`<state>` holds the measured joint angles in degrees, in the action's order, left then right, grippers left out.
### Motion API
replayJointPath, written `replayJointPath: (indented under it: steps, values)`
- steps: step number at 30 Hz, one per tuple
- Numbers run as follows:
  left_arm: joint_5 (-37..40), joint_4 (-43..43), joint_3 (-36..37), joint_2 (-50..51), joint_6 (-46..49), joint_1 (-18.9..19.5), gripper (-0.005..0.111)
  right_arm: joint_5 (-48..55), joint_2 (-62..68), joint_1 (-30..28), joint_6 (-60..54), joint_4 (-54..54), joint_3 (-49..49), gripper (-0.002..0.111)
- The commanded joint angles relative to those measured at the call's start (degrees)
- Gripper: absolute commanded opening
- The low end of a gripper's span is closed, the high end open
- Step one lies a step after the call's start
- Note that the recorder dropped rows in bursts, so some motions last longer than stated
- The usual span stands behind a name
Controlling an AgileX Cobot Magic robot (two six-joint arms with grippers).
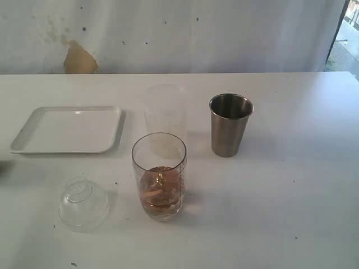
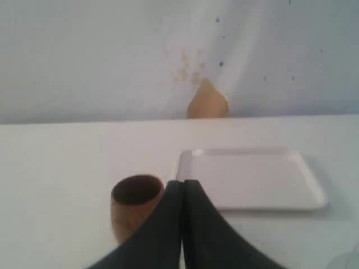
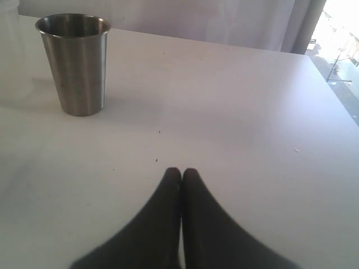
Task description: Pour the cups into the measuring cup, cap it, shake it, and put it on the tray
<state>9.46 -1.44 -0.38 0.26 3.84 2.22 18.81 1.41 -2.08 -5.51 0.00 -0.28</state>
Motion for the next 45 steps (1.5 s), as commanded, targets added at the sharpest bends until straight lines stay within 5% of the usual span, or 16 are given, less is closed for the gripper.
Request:
replayJointPath:
  steps: [1,4,9,12,19,27,35,39,40,42,45]
  values:
    - [-13.3,-7.8,0.4,-0.3,-8.5,-0.1,0.000,-0.3,-0.3,-0.3,-0.4,0.4,0.3,0.000]
    - [-23.4,-13.5,0.4,-0.3,-22.3,-0.1,0.000,-0.3,-0.3,-0.3,-0.4,0.4,0.3,0.000]
    - [-16.5,-11.9,-8.5,1.3,-21.1,-0.2,0.000,-0.3,-0.3,-0.3,-0.4,0.4,0.3,0.000]
    - [-7.0,-10.7,-23.3,11.1,-14.5,-0.2,0.000,-0.3,-0.3,-0.3,-0.4,0.4,0.3,0.000]
    - [35.7,-12.4,-49.1,39.8,0.4,-0.2,0.000,-0.3,-0.3,-0.3,0.1,0.4,0.3,0.000]
    - [45.3,-35.6,-46.4,54.9,24.3,-0.5,0.000,-0.3,-0.3,-0.3,0.1,0.4,0.3,0.000]
    - [41.0,-28.0,-44.7,65.7,24.1,-7.3,0.001,-0.3,-0.3,-0.3,0.1,0.4,0.3,0.000]
    - [33.7,-28.9,-44.7,69.5,24.4,-10.1,0.023,-0.3,-0.3,-0.3,0.1,0.4,0.3,0.000]
    - [32.2,-28.9,-44.8,71.9,24.5,-11.5,0.047,-0.3,-0.3,-0.3,0.1,0.4,0.3,0.000]
    - [32.0,-28.5,-45.5,75.3,27.0,-13.6,0.072,-0.3,-0.3,-0.3,0.1,0.4,0.3,0.000]
    - [32.4,-27.4,-47.3,79.4,26.8,-16.3,0.068,-0.3,-0.3,-0.3,0.1,0.4,0.3,0.000]
